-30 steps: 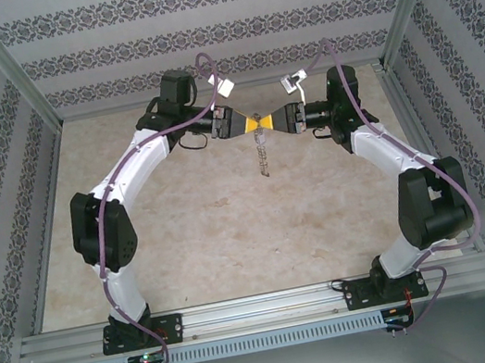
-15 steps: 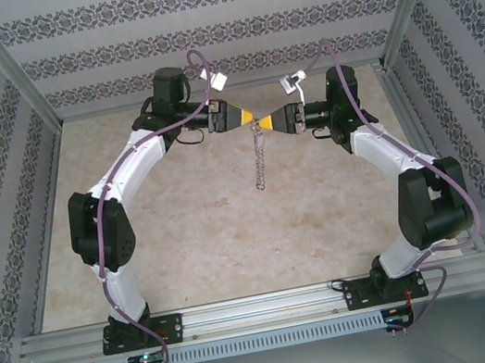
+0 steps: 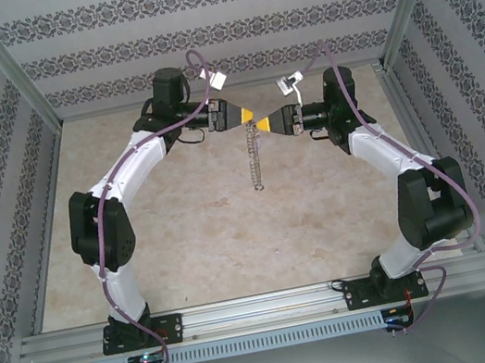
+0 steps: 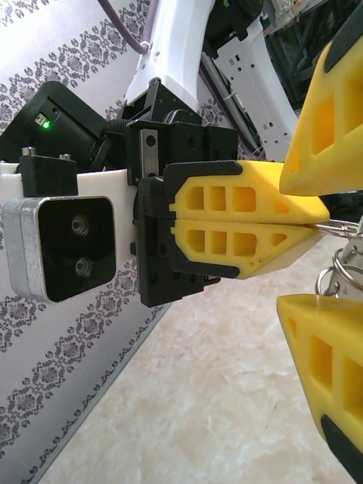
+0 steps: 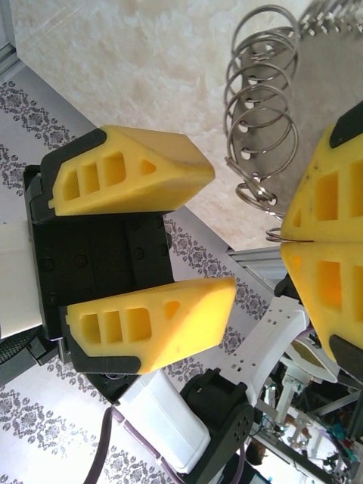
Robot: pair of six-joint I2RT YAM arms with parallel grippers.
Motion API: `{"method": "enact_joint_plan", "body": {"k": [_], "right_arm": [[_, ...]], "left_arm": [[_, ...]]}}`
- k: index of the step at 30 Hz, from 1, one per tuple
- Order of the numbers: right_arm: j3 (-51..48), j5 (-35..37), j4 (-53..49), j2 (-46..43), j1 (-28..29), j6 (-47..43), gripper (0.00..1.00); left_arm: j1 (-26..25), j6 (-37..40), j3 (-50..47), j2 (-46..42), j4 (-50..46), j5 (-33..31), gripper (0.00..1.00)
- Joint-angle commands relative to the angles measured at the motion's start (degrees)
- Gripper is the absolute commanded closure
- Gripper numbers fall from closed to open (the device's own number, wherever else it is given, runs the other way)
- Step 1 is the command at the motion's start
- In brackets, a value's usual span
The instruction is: Put the keys on the keyring
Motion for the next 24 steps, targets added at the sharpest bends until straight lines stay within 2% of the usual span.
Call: {"method": "enact_joint_plan", "body": {"k": [1, 14, 24], "right_arm": [[1.9, -0.3, 2.1, -1.1, 0.5, -1.7, 1.0], [1.7, 0.6, 2.1, -0.7, 0.1, -1.8, 1.0], [1.6, 0.8, 2.2, -0.6, 0.1, -1.8, 1.0]], "left_arm": [[-0.7, -0.1, -1.4, -0.6, 1.8, 2.0, 0.61], [-0.7, 4.9, -2.4, -4.3, -3.4, -0.5, 0.61], [1.3, 9.9, -0.5, -7.8, -9.7, -8.0, 0.58]]}}
